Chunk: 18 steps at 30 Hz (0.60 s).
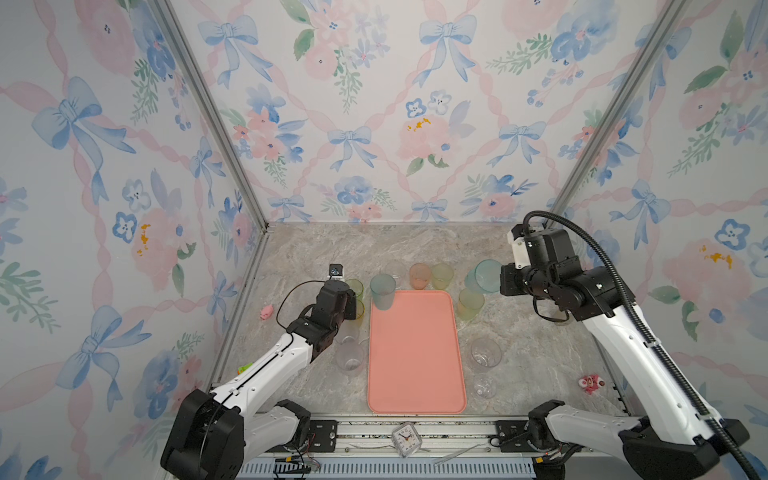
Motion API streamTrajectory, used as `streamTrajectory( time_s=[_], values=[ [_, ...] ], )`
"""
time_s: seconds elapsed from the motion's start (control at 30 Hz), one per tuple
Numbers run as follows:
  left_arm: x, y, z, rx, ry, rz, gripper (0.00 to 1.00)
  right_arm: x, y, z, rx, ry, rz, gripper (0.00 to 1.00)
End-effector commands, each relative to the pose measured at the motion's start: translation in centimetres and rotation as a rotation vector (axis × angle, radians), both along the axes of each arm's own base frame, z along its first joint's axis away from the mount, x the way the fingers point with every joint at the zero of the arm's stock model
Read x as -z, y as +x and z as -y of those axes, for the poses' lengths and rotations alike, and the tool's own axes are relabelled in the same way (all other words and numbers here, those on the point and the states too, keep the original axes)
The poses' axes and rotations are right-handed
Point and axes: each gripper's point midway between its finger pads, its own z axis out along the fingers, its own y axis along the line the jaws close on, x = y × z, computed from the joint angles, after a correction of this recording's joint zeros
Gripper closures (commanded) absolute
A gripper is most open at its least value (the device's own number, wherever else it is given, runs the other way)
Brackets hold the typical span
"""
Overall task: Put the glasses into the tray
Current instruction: 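Carry the second teal cup with the right gripper over the tray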
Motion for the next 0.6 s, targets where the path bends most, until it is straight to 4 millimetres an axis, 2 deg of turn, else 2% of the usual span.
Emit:
streamTrajectory(
  time_s=[0.0,0.1,0.2,0.4,0.57],
  values=[
    [-1.6,0.7,0.7,0.023,-0.015,0.039,0.50,0.6,1.7,-3.6,-0.083,0.007,-0.009,0.97],
    [-1.8,0.6,0.7,0.022,-0.017,0.044,0.50,2.3,3.4,-6.6,-0.137,0.014,-0.043,0.97],
    [-1.9,0.5,0.6,0.021,-0.016,0.047,0.50,3.8,4.9,-8.6,-0.165,0.013,-0.074,0.97],
    [-2.0,0.3,0.4,0.016,-0.013,0.055,0.48,6.4,6.8,-11.7,-0.215,0.016,-0.128,0.97],
    [-2.0,0.4,0.5,0.024,-0.013,0.052,0.48,9.1,7.9,-13.4,-0.238,-0.028,-0.180,0.97]
  ],
)
